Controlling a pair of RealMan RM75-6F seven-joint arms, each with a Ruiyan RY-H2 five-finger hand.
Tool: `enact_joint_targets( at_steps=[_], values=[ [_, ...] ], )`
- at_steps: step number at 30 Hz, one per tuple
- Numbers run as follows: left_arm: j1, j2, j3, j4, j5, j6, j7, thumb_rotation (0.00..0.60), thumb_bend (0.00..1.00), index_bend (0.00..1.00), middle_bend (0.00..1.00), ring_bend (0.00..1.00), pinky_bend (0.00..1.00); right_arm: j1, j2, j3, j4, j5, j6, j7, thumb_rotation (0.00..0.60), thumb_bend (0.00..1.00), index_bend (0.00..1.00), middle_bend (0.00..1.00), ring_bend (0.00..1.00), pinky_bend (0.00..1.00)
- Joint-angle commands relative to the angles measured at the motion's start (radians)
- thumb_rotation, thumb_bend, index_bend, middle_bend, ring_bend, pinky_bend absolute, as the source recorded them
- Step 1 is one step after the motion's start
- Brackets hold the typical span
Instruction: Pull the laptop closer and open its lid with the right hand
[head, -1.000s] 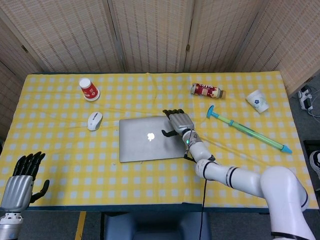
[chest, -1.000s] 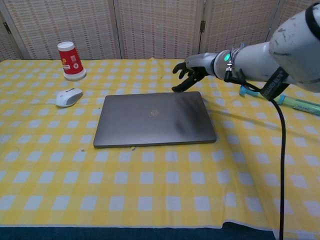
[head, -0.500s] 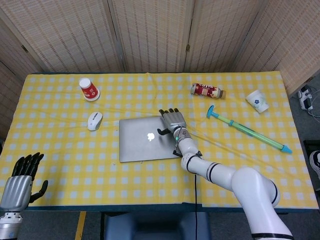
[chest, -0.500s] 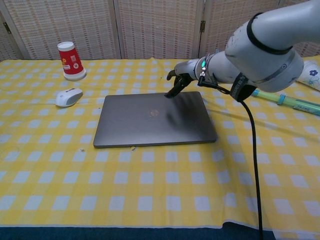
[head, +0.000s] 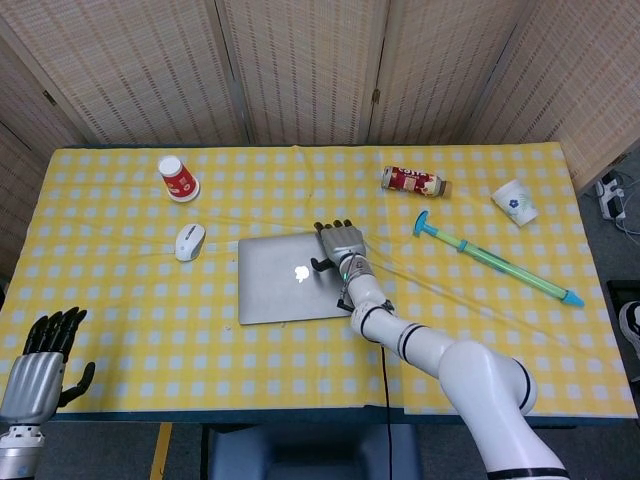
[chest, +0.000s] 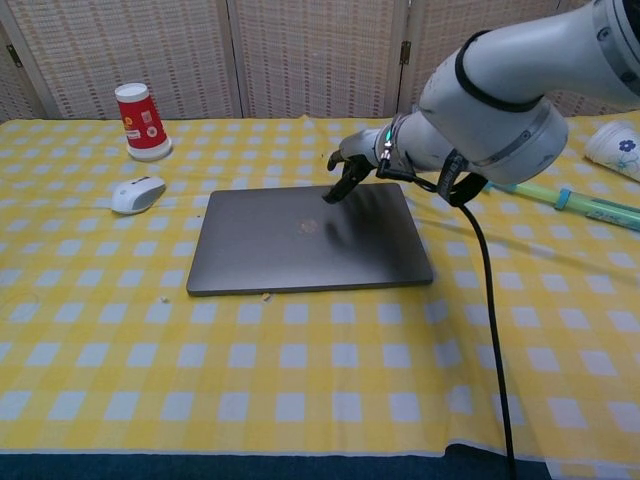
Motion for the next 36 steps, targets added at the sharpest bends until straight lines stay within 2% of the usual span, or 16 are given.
enact_joint_targets(
  at_steps=[1,8,13,22,36],
  values=[
    [-0.001,-0.002,-0.001,0.003,-0.001,-0.002,0.000,0.600,0.47,0.07,0.10,0.02,0.00,0.006,-0.014,-0.006,0.024,0.014,-0.013,-0.011,0.346,0.48,0.00,0.16,0.06,0.00],
    [-0.001,-0.003,-0.003,0.010,-0.007,-0.006,-0.005,0.600,0.47,0.07,0.10,0.02,0.00,0.016,-0.040,-0.016,0.074,0.040,-0.045,-0.032,0.346,0.48,0.00,0.18,0.07,0.00],
    [-0.002,-0.005,-0.005,0.015,-0.007,-0.008,-0.009,0.600,0.47,0.07,0.10,0.02,0.00,0.009,-0.026,-0.010,0.051,0.006,-0.048,-0.015,0.348,0.48,0.00,0.23,0.09,0.00],
    [-0.004,-0.009,-0.002,0.013,0.006,-0.007,-0.006,0.600,0.47,0.07,0.10,0.02,0.00,-0.023,0.040,-0.011,-0.083,-0.104,-0.018,0.049,0.346,0.48,0.00,0.26,0.12,0.00],
    [-0.007,-0.017,0.002,0.017,0.022,-0.006,-0.009,0.600,0.47,0.07,0.10,0.02,0.00,-0.092,0.158,-0.023,-0.313,-0.285,0.017,0.176,0.345,0.48,0.00,0.27,0.12,0.00]
  ],
)
